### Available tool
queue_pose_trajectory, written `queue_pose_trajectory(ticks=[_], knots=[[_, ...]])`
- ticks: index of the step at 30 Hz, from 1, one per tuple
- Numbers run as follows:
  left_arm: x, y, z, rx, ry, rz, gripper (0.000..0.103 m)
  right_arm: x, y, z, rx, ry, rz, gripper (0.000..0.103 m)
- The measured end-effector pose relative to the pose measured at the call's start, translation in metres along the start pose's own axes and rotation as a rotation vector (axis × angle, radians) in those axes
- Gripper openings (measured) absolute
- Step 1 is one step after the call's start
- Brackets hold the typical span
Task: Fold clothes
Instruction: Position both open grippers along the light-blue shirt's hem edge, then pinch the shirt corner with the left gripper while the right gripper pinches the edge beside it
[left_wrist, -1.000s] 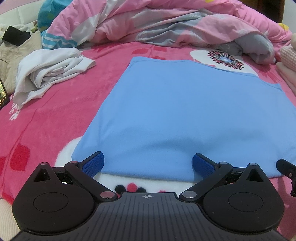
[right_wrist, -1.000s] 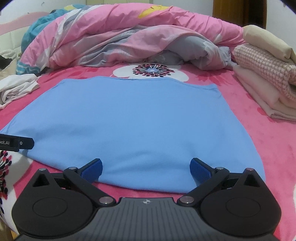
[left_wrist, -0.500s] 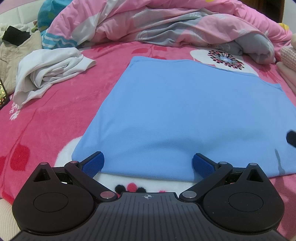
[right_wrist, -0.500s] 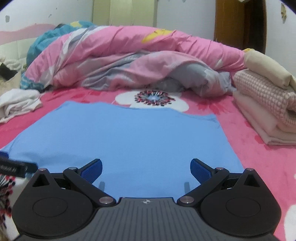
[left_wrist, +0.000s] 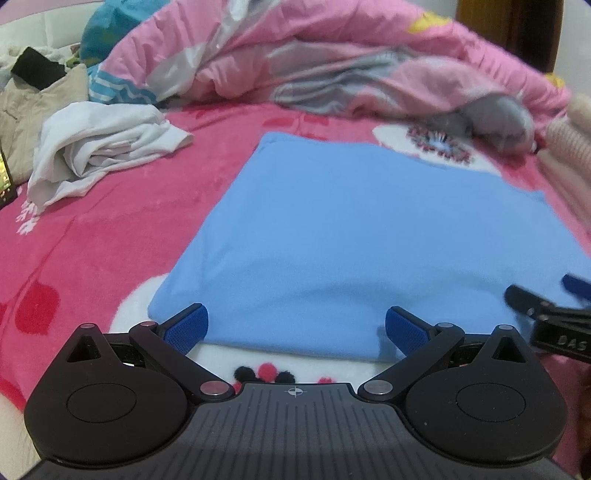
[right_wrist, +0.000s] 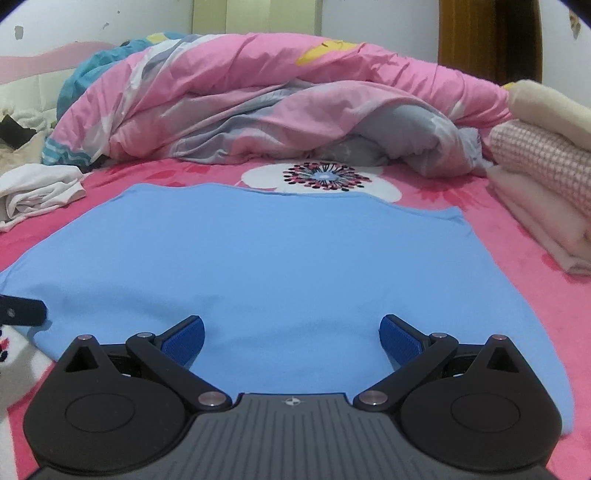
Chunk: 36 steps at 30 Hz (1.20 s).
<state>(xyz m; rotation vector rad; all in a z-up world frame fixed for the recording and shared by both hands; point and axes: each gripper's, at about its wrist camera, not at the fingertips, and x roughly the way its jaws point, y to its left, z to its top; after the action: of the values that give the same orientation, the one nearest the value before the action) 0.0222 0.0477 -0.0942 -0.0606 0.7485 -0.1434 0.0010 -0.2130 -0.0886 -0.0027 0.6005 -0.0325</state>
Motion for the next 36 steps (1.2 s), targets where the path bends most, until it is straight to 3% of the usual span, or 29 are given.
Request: queue_pose_trajectory(ticks=[5,12,14,16,19,36], knots=[[-0.016,0.018,-0.009,-0.083,-0.092,-0.05,0.103,0.001,-0.002,-0.003,0.012,-0.01,0.014,0.103],[-0.019,0.042,-0.015,-0.212,-0.122,-0.055,0.096,0.0,-0.003,-0.004,0.015,-0.018,0.016,0.103],[-0.019,0.047,-0.017,-0.244,-0.124,-0.056,0.091,0.0,-0.003,-0.004,0.014,-0.02,0.016,0.103],[-0.016,0.052,-0.018,-0.276,-0.112,-0.048,0.077,0.0,-0.002,-0.005,0.014,-0.02,0.015,0.103],[-0.011,0.06,-0.021,-0.323,-0.1,-0.048,0.071,0.0,-0.002,-0.005,0.013,-0.022,0.014,0.103],[0.001,0.074,-0.017,-0.371,-0.133,-0.014,0.031,0.001,0.001,-0.005,-0.001,-0.021,-0.001,0.103]])
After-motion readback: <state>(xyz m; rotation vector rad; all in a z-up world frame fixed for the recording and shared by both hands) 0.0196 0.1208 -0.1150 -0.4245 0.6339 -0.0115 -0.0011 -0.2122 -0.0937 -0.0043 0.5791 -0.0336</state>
